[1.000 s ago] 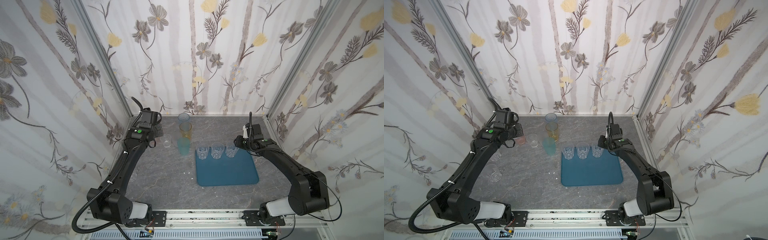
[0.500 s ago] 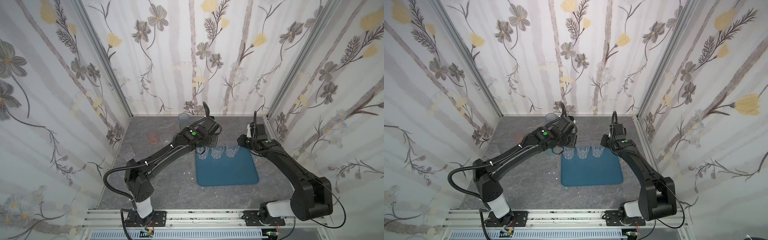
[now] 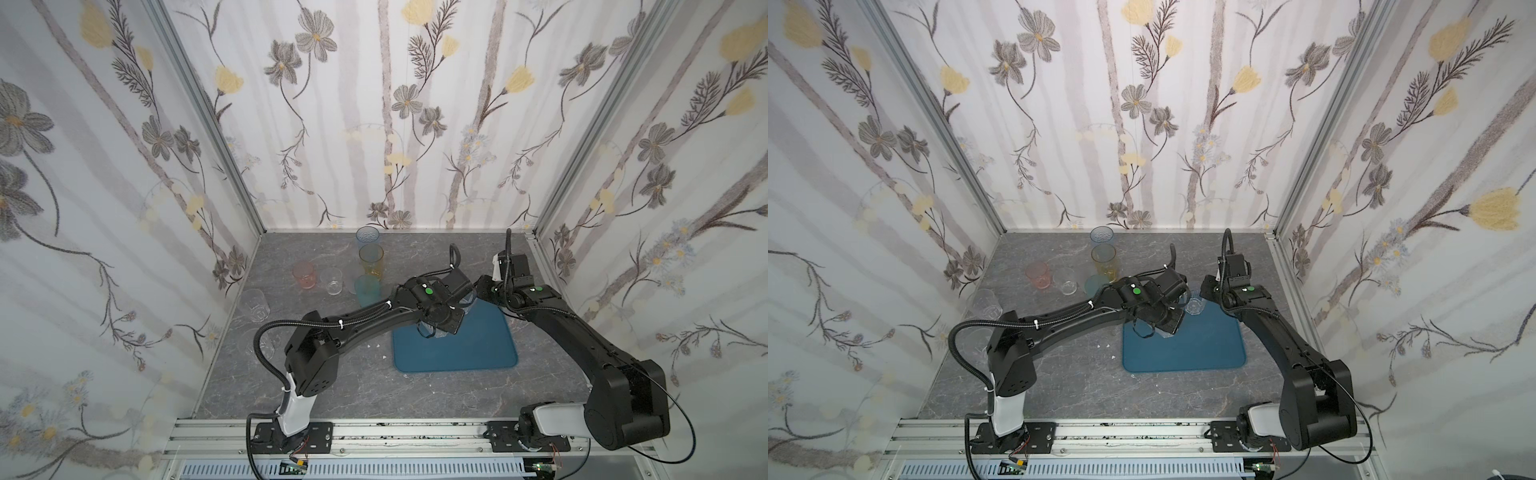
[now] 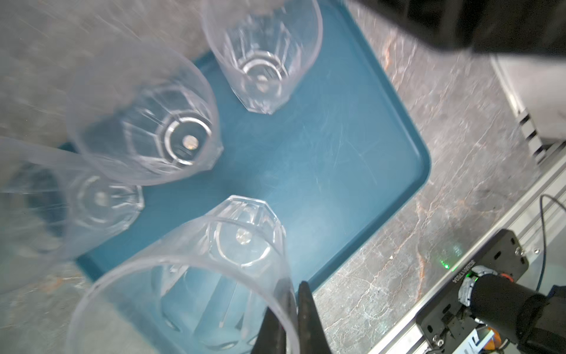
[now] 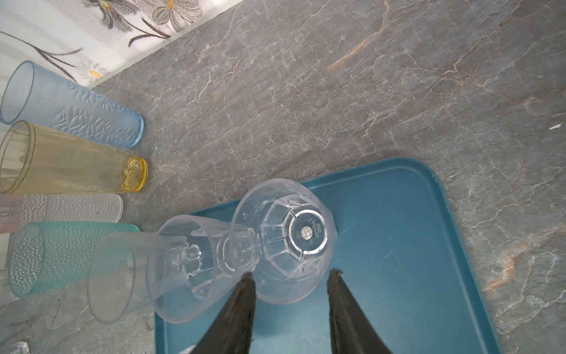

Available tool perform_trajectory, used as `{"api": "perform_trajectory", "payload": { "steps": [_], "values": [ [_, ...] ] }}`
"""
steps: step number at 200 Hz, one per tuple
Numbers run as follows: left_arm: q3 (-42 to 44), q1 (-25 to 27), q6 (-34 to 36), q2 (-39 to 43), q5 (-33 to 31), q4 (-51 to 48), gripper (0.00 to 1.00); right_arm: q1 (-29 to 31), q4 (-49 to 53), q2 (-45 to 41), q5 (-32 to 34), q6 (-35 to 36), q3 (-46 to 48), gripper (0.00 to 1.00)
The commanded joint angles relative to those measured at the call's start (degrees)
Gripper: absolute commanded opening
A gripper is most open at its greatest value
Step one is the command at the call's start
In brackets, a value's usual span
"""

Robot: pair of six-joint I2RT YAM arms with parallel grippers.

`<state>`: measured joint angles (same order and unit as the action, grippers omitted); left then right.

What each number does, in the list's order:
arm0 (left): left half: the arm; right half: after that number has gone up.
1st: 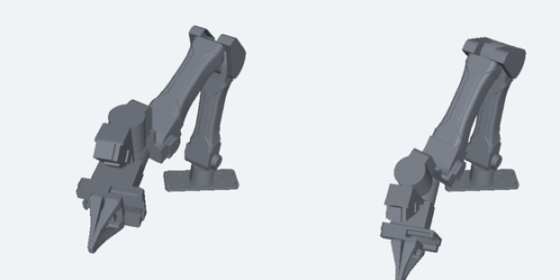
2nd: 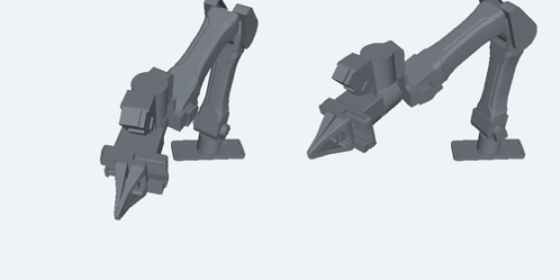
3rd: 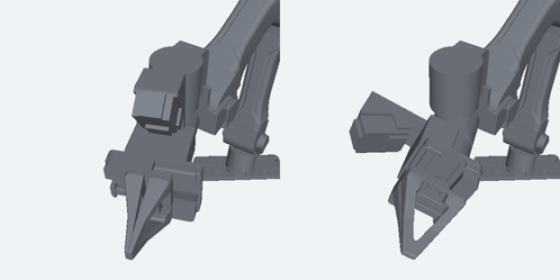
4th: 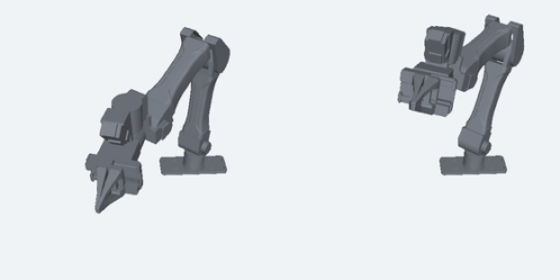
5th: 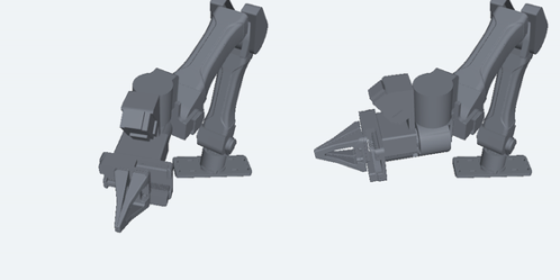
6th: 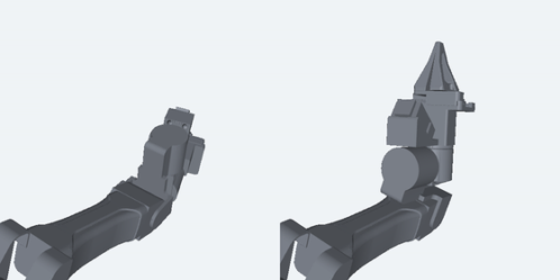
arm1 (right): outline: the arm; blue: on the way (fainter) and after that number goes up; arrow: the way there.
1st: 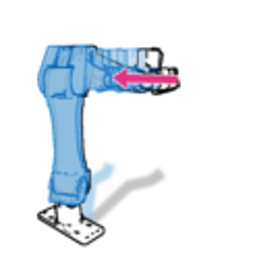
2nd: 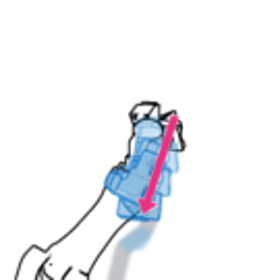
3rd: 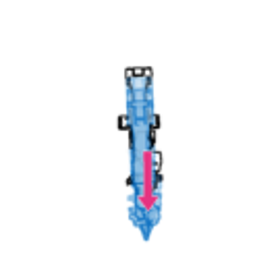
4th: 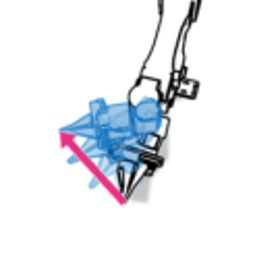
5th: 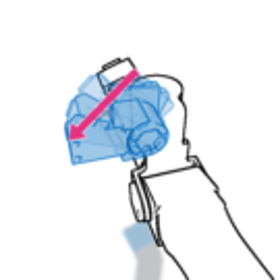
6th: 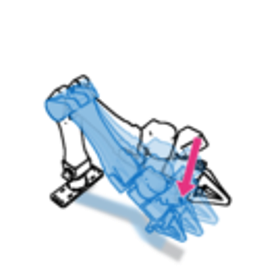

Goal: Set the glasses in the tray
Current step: 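Lift the clear glass and carry it over the tray with the left gripper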

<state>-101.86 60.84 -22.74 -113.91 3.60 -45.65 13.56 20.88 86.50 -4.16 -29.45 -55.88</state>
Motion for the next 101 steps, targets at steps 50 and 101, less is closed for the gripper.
{"api": "perform_trajectory", "payload": {
  "steps": [50, 101],
  "values": [
    [-2.99, 1.74, 2.76, -6.55, -1.62, 2.32, 0.08, 1.67, -1.70, -4.31, 1.24, -1.81, 5.31, 0.40],
    [-4.13, 1.83, 3.84, -6.72, -2.00, 2.58, 0.25, 1.64, -2.08, -7.52, 1.79, -2.53, 8.93, 0.41]
  ]
}}
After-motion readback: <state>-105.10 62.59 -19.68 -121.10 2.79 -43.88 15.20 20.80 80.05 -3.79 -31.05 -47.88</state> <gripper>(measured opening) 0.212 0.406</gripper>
